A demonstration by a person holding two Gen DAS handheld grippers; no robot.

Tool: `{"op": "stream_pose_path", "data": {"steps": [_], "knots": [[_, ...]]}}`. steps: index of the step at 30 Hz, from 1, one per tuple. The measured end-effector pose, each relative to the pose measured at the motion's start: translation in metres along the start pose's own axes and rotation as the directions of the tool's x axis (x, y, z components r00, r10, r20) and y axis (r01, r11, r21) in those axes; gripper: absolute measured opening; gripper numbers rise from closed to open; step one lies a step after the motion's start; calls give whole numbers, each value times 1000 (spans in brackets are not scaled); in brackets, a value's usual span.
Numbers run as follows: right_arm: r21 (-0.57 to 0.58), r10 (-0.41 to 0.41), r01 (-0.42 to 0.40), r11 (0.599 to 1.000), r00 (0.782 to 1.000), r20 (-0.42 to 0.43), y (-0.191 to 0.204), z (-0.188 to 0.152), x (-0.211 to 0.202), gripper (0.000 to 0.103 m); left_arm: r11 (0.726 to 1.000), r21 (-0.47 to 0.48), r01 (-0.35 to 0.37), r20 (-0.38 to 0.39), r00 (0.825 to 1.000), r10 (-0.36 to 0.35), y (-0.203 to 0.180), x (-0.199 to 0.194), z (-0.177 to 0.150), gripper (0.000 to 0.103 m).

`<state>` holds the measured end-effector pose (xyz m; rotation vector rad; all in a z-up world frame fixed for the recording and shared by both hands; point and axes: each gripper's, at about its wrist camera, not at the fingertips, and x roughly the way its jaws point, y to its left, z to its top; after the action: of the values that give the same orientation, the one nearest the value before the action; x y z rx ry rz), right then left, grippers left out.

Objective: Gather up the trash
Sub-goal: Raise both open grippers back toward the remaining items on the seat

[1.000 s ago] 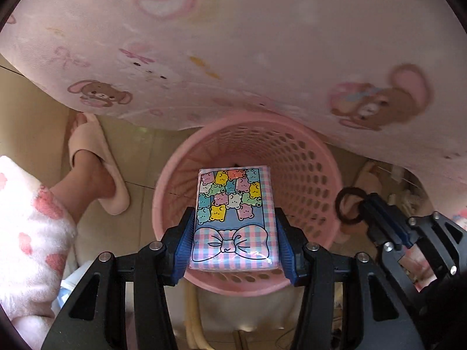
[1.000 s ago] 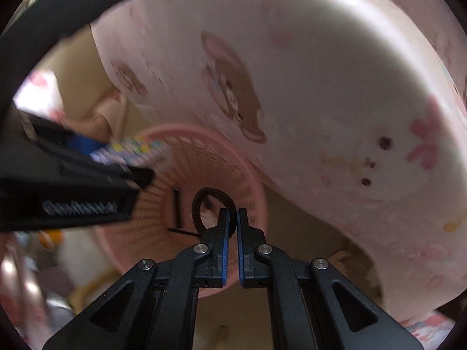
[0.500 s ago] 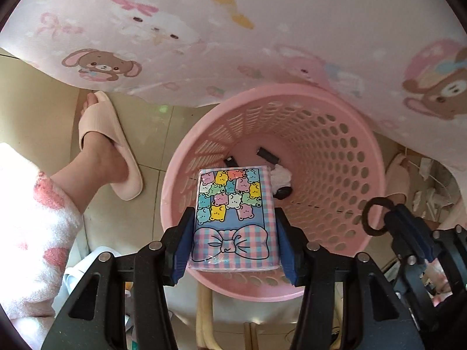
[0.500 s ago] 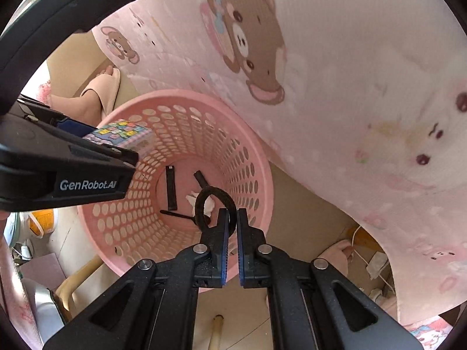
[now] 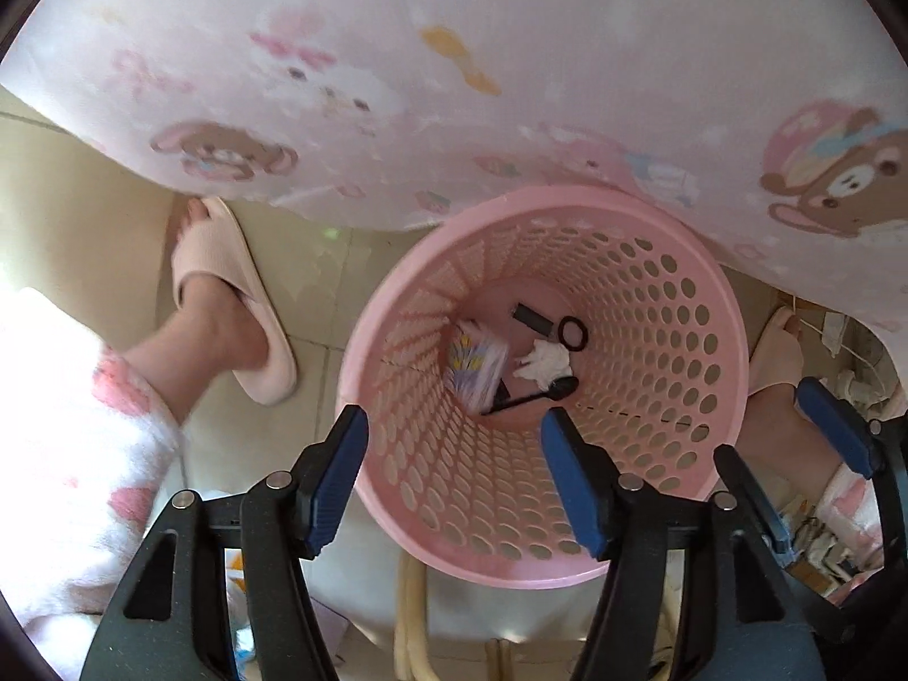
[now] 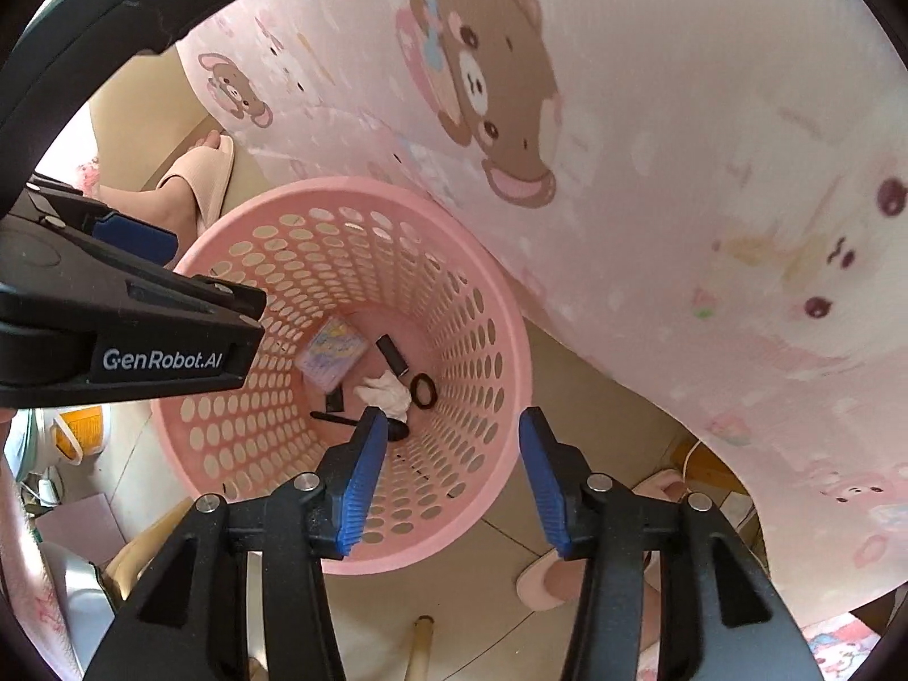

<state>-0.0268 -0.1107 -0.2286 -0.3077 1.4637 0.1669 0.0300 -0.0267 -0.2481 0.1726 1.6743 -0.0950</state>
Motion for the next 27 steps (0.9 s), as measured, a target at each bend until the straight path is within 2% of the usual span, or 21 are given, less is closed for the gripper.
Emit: {"op": "stream_pose_path", "data": {"steps": [5, 6, 8, 12, 15, 17, 18, 20, 22, 25, 27], "knots": [[31, -13, 11, 999, 999, 48, -6, 3, -21, 51, 1000, 7, -3, 120, 993, 2, 4, -36, -2, 63], [54, -29, 25, 998, 996, 83, -8, 2, -32, 51, 1000, 4, -7, 151, 988, 6, 5, -45, -2, 63], [70, -8, -3, 998, 987, 159, -9, 1, -56, 51, 1000, -5, -18, 222, 975, 18, 10, -65, -5, 63], [97, -14, -13, 995, 960, 278, -12, -1, -95, 54, 998, -36, -57, 353, 933, 66, 19, -97, -10, 63], [123, -35, -9, 992, 936, 351, -17, -4, -116, 57, 996, -62, -61, 421, 903, 81, 26, -115, -11, 63], [141, -39, -17, 990, 922, 385, -20, -5, -128, 57, 996, -71, -52, 457, 886, 79, 30, -125, -13, 63], [147, -44, -17, 989, 916, 398, -22, -7, -132, 61, 997, -65, -47, 468, 881, 72, 30, -130, -15, 63], [162, -65, -9, 987, 894, 443, -25, -9, -142, 68, 999, -44, -14, 496, 868, 34, 31, -139, -20, 63], [172, -92, 7, 985, 866, 491, -27, -13, -154, 70, 999, -41, 10, 528, 849, 13, 33, -148, -25, 63], [204, -130, 20, 979, 832, 540, -33, -16, -168, 70, 999, -48, 10, 587, 809, 20, 37, -160, -29, 63], [229, -140, 7, 973, 811, 568, -36, -18, -175, 73, 999, -50, -6, 638, 770, 36, 36, -169, -31, 63]]}}
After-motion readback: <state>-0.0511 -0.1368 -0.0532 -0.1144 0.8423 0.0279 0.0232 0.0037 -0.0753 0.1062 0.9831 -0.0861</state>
